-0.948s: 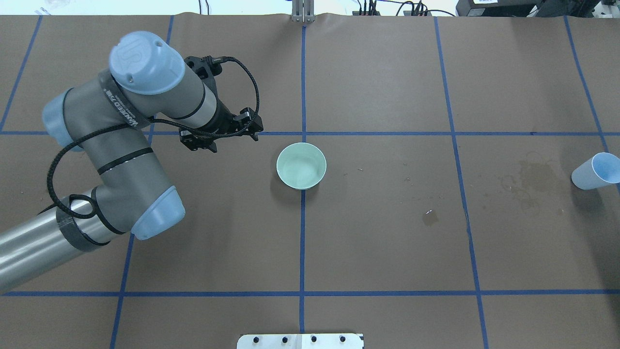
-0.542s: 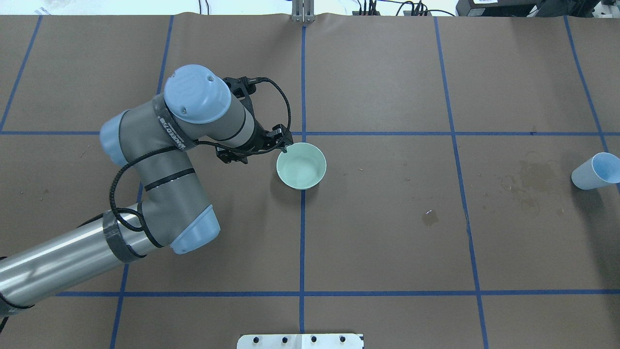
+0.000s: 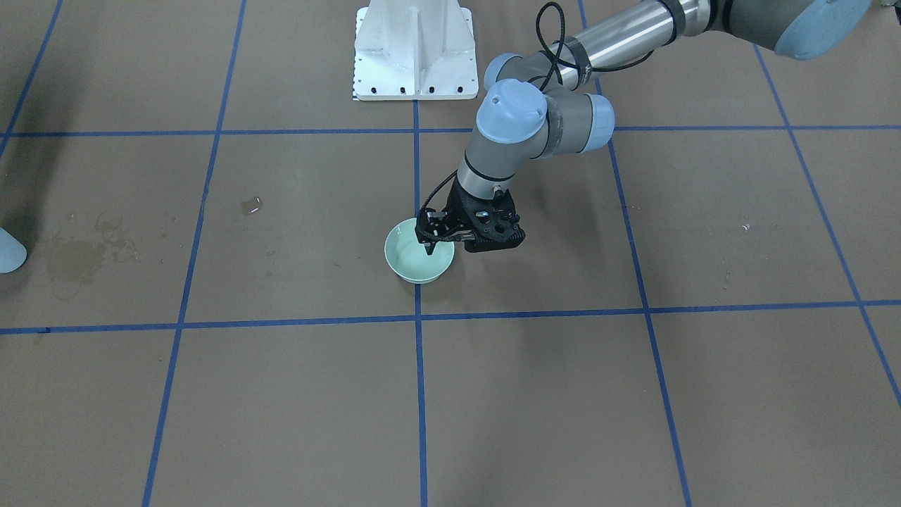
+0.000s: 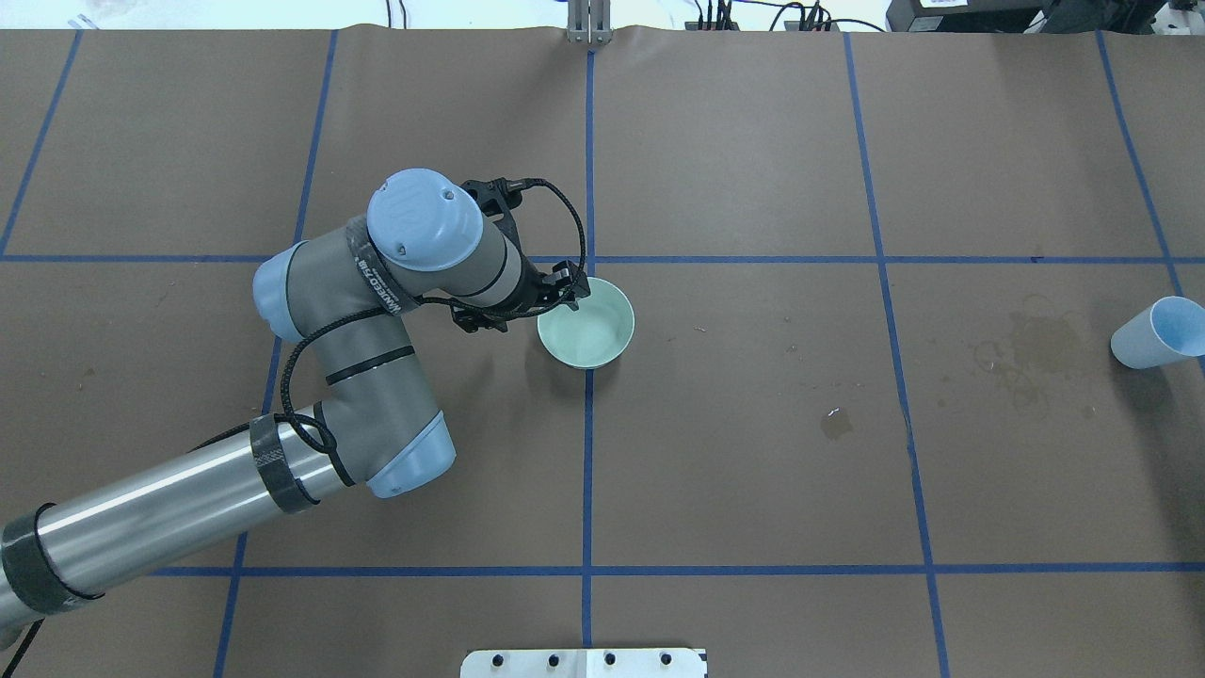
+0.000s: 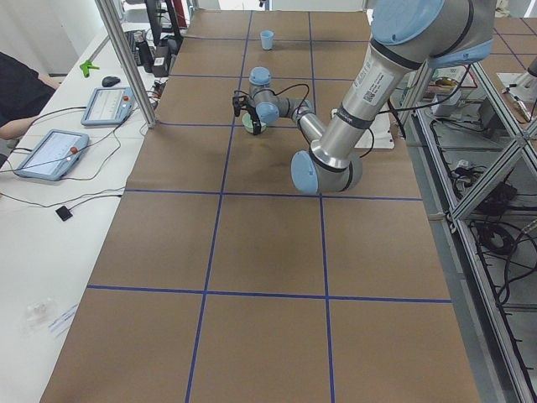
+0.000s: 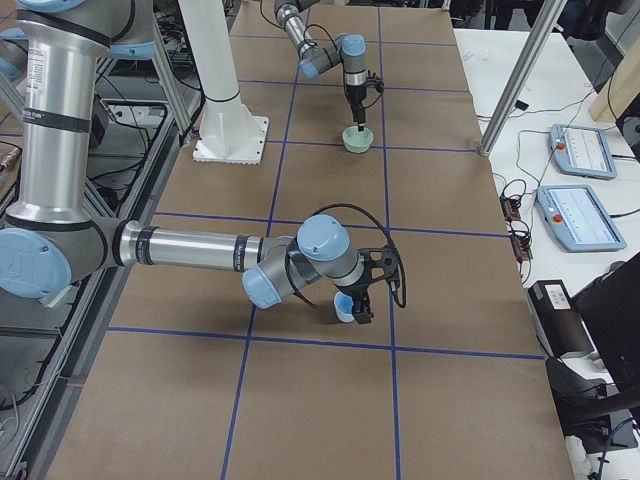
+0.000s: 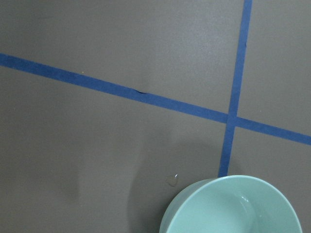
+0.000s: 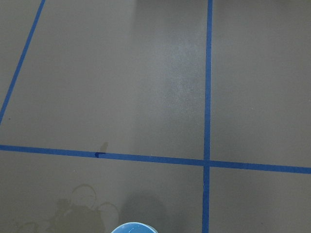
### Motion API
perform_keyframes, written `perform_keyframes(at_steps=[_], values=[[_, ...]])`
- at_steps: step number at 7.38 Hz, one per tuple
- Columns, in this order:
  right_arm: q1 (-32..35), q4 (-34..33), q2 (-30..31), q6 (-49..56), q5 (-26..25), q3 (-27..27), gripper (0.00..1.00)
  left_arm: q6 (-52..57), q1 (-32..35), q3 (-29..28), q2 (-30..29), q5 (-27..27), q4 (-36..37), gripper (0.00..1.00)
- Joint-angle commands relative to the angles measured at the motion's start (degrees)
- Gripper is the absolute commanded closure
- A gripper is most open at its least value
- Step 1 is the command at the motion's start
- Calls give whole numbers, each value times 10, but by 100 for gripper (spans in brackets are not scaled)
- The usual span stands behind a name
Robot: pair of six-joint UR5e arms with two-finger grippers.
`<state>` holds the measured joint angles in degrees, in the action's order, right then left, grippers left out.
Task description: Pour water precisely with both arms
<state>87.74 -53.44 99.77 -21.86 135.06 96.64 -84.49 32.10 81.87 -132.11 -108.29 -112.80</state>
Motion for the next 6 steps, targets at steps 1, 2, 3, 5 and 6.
perform_keyframes(at_steps=[1,2,3,5,6], values=[[3,-2,0,2,1,-1,1,0,-3,-16,-1,0,-3,36],[6,-1,1,2,1,0,1,0,-3,-17,-2,0,-3,50],[7,-1,0,2,1,0,1,-1,-3,-17,-2,0,-1,71],[8,-1,2,2,1,0,1,-1,-3,-16,-6,-3,4,100],[8,-1,2,2,2,0,1,2,-3,-16,-7,-4,4,100]])
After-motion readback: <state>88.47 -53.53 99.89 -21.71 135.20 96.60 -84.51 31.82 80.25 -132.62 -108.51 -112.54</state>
